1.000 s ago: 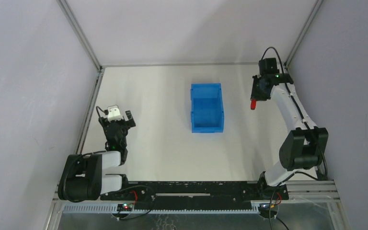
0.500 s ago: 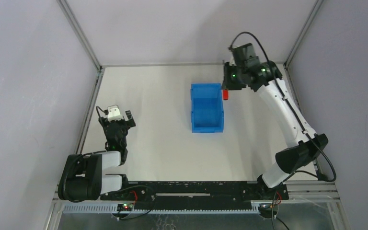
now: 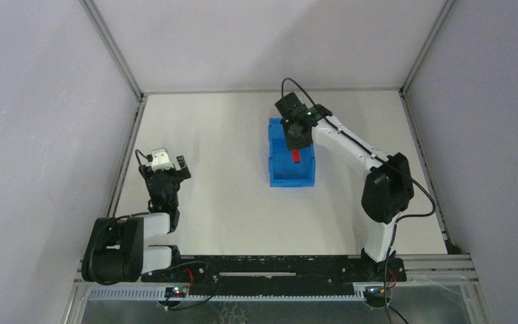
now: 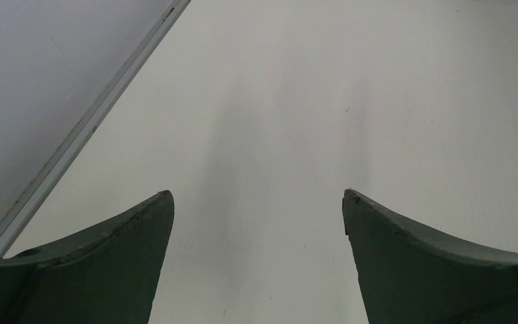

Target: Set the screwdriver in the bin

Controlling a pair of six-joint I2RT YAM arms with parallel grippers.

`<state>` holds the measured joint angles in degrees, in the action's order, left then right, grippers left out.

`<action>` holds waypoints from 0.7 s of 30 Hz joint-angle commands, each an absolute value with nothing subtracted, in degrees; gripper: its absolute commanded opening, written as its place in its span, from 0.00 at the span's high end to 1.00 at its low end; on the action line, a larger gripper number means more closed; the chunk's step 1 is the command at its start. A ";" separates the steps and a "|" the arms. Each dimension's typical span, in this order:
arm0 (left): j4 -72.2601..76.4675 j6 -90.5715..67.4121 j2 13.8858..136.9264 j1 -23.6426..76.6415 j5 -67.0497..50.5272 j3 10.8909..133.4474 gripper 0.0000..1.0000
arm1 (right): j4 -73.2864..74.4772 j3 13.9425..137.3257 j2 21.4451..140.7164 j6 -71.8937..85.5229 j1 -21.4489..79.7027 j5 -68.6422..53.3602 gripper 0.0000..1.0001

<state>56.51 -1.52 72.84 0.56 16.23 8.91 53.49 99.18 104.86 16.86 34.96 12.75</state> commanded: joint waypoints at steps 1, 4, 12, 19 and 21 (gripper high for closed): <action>60.47 -0.98 72.25 0.18 15.88 11.14 0.00 | 44.17 94.37 107.37 17.83 36.00 14.61 0.66; 60.47 -1.01 72.25 0.18 15.84 11.08 0.00 | 40.74 92.26 109.58 18.48 36.62 16.36 0.59; 60.47 -1.04 72.18 0.18 15.82 11.14 0.00 | 40.42 92.51 110.09 21.09 36.88 18.18 0.37; 60.47 -1.01 72.21 0.18 15.82 11.08 0.00 | 45.22 95.33 100.85 20.26 36.89 21.52 0.31; 60.47 -1.05 72.25 0.18 15.90 11.13 0.00 | 46.10 95.04 97.77 20.02 35.96 21.85 0.29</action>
